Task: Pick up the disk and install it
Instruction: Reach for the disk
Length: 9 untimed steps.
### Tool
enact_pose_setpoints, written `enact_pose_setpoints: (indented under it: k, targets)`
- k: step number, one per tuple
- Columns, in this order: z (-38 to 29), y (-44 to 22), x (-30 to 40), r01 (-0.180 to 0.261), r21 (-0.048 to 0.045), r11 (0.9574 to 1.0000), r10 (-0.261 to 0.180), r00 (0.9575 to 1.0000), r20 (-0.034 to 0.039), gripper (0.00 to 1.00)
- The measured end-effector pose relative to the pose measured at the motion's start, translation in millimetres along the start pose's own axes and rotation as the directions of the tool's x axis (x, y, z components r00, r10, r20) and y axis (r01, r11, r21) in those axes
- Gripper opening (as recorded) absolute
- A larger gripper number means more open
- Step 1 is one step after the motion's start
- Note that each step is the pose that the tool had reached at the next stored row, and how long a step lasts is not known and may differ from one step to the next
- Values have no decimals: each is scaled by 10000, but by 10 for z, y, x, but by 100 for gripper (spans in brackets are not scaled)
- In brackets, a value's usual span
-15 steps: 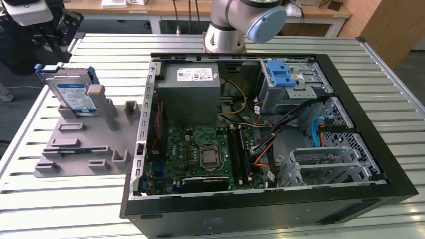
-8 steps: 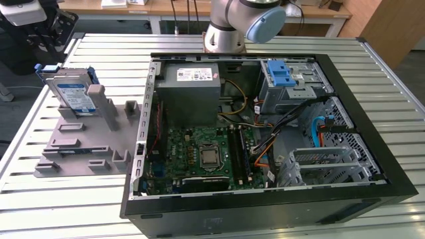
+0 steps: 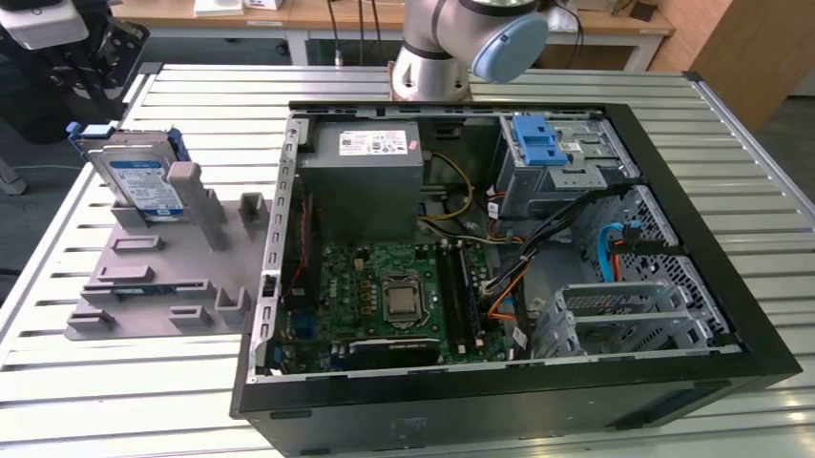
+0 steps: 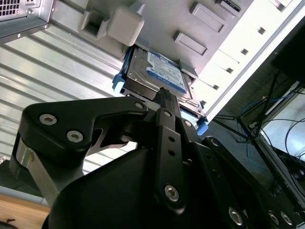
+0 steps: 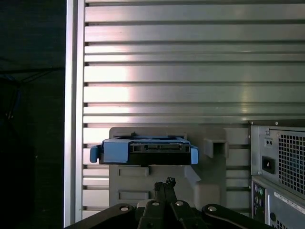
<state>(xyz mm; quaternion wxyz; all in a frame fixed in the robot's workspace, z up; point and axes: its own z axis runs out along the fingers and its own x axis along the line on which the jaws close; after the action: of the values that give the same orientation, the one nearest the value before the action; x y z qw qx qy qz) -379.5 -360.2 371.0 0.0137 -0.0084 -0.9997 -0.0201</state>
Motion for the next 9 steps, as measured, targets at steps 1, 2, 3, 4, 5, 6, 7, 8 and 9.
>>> enact_pose_setpoints:
  k: [1, 2, 3, 4, 5, 6, 7, 8, 9]
  targets:
    - [0, 0, 4, 0, 0, 10000, 0, 10000, 1, 11]
    - [1, 0, 10, 0, -1, 10000, 0, 10000, 1, 11]
    - [1, 0, 17, 0, -1, 10000, 0, 10000, 0, 11]
    - [1, -1, 26, 0, -1, 10000, 0, 10000, 0, 11]
    - [1, 0, 36, 0, 0, 10000, 0, 10000, 0, 11]
    - [1, -1, 47, 0, 0, 10000, 0, 10000, 0, 11]
    - [2, -1, 62, 0, -1, 10000, 0, 10000, 0, 11]
    - [2, -1, 77, 0, 0, 10000, 0, 10000, 1, 11]
    - [3, -2, 92, 0, 0, 10000, 0, 10000, 0, 11]
